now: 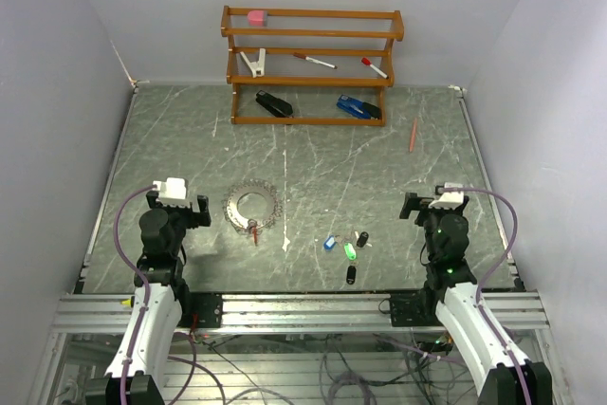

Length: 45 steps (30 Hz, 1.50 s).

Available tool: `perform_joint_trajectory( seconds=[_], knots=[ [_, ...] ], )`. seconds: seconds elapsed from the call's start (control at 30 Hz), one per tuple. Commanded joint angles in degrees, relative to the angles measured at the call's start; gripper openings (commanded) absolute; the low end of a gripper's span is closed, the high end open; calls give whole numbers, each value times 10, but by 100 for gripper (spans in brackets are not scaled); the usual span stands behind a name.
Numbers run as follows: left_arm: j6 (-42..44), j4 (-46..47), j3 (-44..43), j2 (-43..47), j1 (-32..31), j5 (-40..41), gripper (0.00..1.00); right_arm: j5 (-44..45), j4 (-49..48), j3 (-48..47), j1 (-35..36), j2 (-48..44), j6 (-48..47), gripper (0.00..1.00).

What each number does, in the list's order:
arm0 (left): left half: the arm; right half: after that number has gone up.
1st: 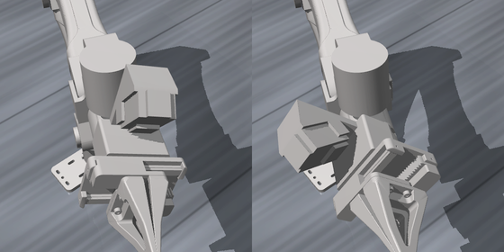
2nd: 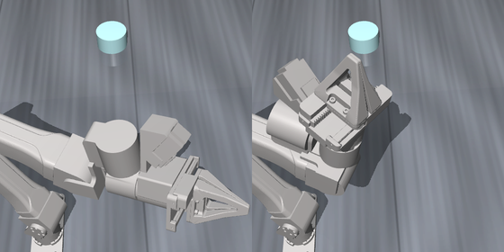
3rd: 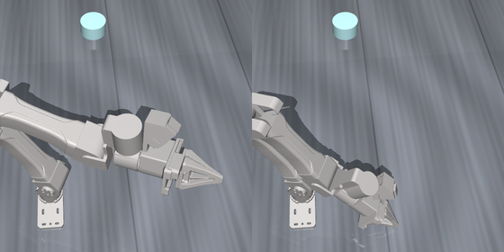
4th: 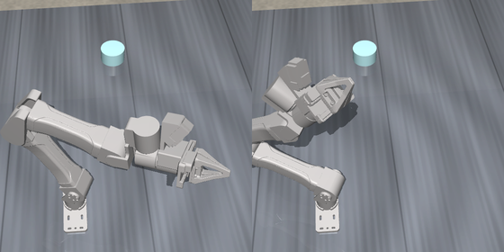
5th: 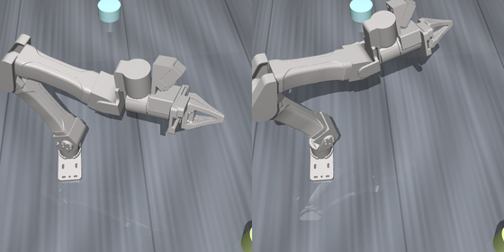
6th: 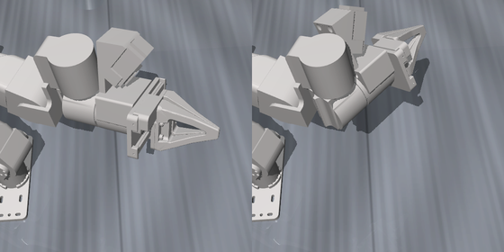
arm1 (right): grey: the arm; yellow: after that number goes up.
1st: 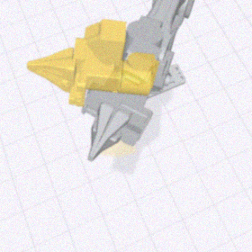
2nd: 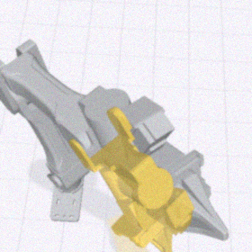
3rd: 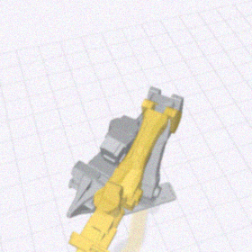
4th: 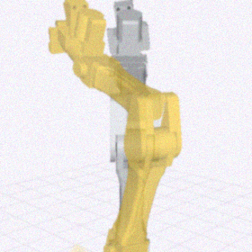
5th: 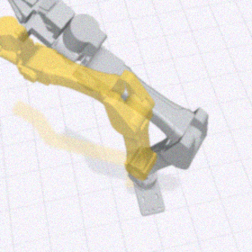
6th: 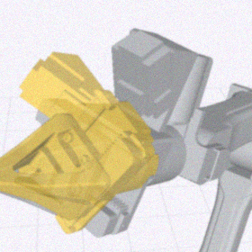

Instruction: Put the keys on the keyring

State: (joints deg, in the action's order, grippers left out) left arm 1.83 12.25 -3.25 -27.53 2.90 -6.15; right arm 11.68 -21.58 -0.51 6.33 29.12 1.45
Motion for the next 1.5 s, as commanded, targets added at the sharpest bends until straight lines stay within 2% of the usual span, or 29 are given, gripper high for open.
perform_joint_trajectory(
  seconds=[0.0, 0.07, 0.13, 0.2, 0.27, 0.3, 0.37, 0.47, 0.5, 0.57, 0.6, 0.67, 0.77, 0.83, 0.93, 1.1, 1.2, 1.4, 1.47],
  knots=[
    [-4, 23, -1, 4, -2, 8, 100, 5, -11, 42, -3, -7, -3, 100],
    [0, 21, -2, 8, -2, -10, 100, 41, 12, 27, -3, -17, 9, 100],
    [26, 0, -31, 1, -2, -62, 99, 98, 81, -57, -3, 5, 34, 100],
    [45, -49, -73, -27, -2, -105, 99, 112, 145, -152, -3, 49, 42, 100],
    [45, -76, -115, -56, -2, -107, 99, 125, 212, -255, -3, 92, 58, 100],
    [55, -85, -137, -69, -2, -112, 99, 106, 246, -307, -3, 109, 53, 100],
    [133, -105, -183, -87, -3, -175, 99, 46, 281, -370, -3, 133, 15, 100],
    [194, -128, -258, -110, -3, -257, 99, -33, 267, -387, -3, 126, 7, 100],
    [208, -138, -280, -122, -2, -280, 99, -48, 255, -380, -3, 112, 29, 100],
    [236, -179, -326, -160, -3, -317, 99, -33, 246, -362, -3, 96, 158, 100],
    [251, -210, -363, -183, -2, -331, 99, -95, 247, -357, -3, 94, 192, 100],
    [299, -295, -420, -235, -2, -363, 99, -241, 251, -360, -2, 115, 175, 100],
    [358, -410, -471, -315, -11, -413, 99, -251, 400, -426, 5, 179, 207, 100],
    [368, -434, -485, -349, -38, -387, 99, -226, 479, -470, 13, 206, 195, 100],
    [334, -405, -478, -372, -120, -280, 99, -203, 563, -524, 15, 235, 182, 100],
    [285, -364, -492, -419, -242, -135, 99, -187, 621, -544, 32, 267, 214, 97],
    [265, -339, -500, -459, -280, -71, 100, -144, 641, -536, 91, 278, 250, 91],
    [245, -317, -499, -512, -333, -33, 90, -21, 724, -564, 279, 378, 339, 86],
    [241, -311, -501, -529, -342, -33, 89, -6, 734, -580, 297, 395, 349, 81]
  ],
)
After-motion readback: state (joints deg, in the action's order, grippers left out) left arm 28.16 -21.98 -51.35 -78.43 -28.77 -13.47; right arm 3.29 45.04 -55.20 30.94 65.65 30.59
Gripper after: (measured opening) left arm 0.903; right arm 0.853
